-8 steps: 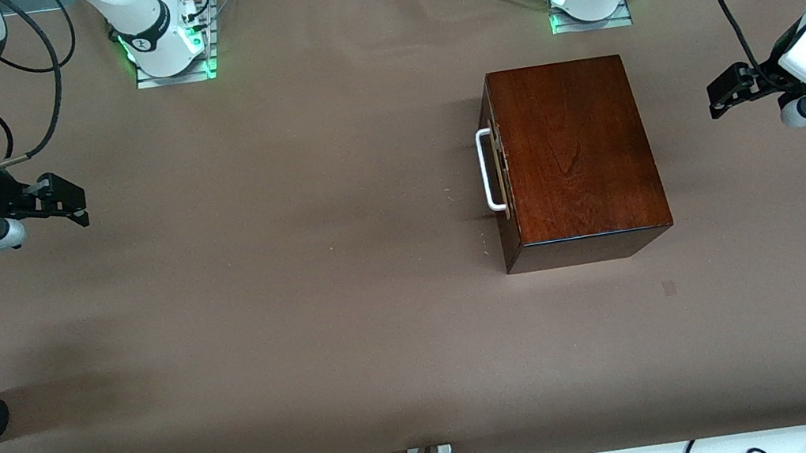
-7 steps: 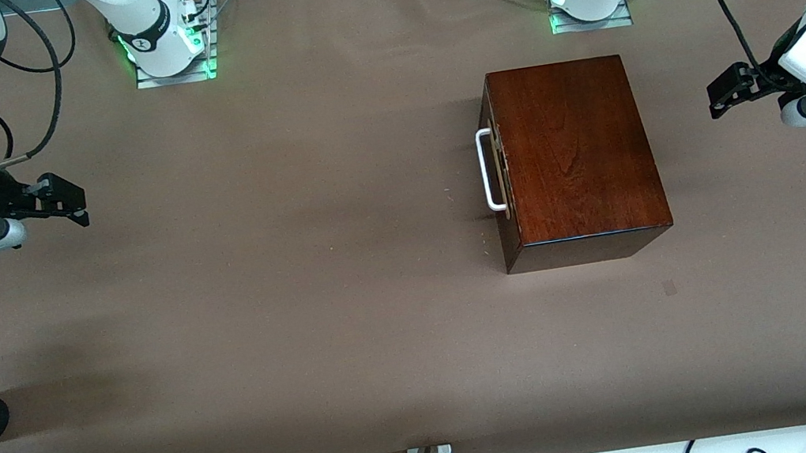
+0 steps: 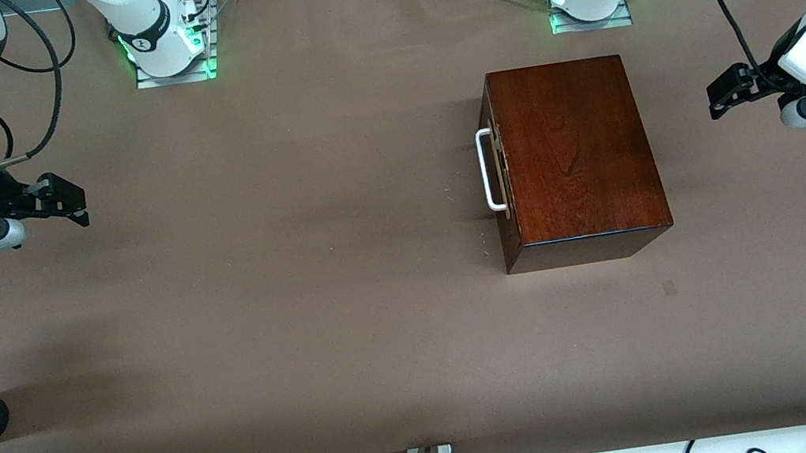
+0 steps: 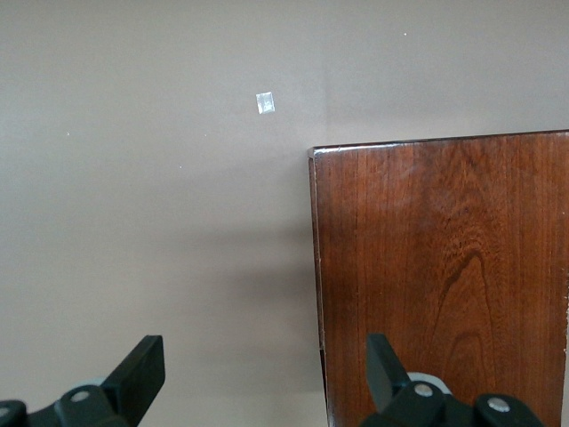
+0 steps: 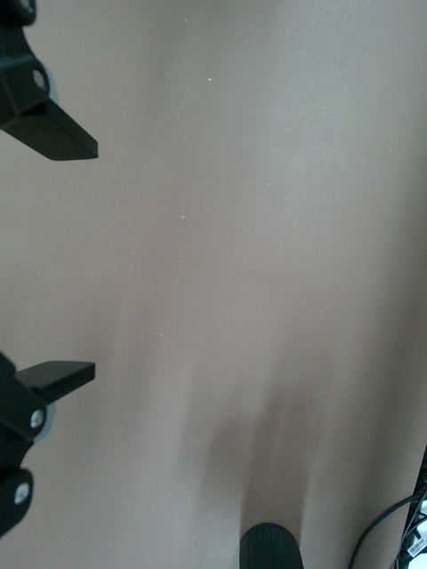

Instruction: Open drawer, take yellow block, close drawer

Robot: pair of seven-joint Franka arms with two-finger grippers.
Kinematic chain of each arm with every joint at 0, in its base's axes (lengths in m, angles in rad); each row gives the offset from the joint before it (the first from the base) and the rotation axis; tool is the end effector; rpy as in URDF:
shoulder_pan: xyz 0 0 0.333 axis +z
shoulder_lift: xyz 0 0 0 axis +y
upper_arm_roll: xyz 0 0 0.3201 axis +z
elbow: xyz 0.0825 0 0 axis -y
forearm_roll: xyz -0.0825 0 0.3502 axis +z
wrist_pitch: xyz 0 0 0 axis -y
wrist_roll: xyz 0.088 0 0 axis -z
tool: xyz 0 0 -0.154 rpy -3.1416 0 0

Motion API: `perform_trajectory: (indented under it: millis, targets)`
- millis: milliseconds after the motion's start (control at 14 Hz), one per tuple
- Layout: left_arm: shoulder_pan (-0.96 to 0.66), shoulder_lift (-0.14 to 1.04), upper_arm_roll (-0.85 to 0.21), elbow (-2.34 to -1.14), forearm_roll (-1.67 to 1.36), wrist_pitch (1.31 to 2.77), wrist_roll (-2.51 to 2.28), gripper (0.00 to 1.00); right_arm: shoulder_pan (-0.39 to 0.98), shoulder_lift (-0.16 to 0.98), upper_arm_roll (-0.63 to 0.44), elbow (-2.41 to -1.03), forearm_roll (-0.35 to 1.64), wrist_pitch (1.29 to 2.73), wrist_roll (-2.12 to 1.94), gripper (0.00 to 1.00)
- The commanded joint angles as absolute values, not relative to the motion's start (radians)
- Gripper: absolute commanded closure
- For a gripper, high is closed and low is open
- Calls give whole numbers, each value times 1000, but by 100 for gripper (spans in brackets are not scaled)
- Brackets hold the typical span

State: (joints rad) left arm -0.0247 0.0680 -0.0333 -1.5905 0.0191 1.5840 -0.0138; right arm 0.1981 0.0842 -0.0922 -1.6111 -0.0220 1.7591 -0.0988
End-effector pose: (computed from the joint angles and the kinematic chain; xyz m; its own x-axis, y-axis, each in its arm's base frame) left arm 0.5357 -0.0277 0.5382 0.9963 -0.0444 -0.0742 -0.0458 -0.9988 -0.0178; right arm 0.5614 0.0585 0.5356 0.9763 0.2079 0.0608 0.2060 -0.9779 0.0357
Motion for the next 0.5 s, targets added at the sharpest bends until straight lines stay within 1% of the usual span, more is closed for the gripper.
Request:
perform_trajectory:
  millis: [0, 430]
  targets:
    - [-29, 84, -28, -1552, -3, 1557, -18, 0, 198, 77, -89, -1605, -11, 1755, -89, 0]
    - [-29, 84, -28, -1551, -3, 1552, -18, 0, 198, 77, -89, -1606, -11, 1752, -89, 0]
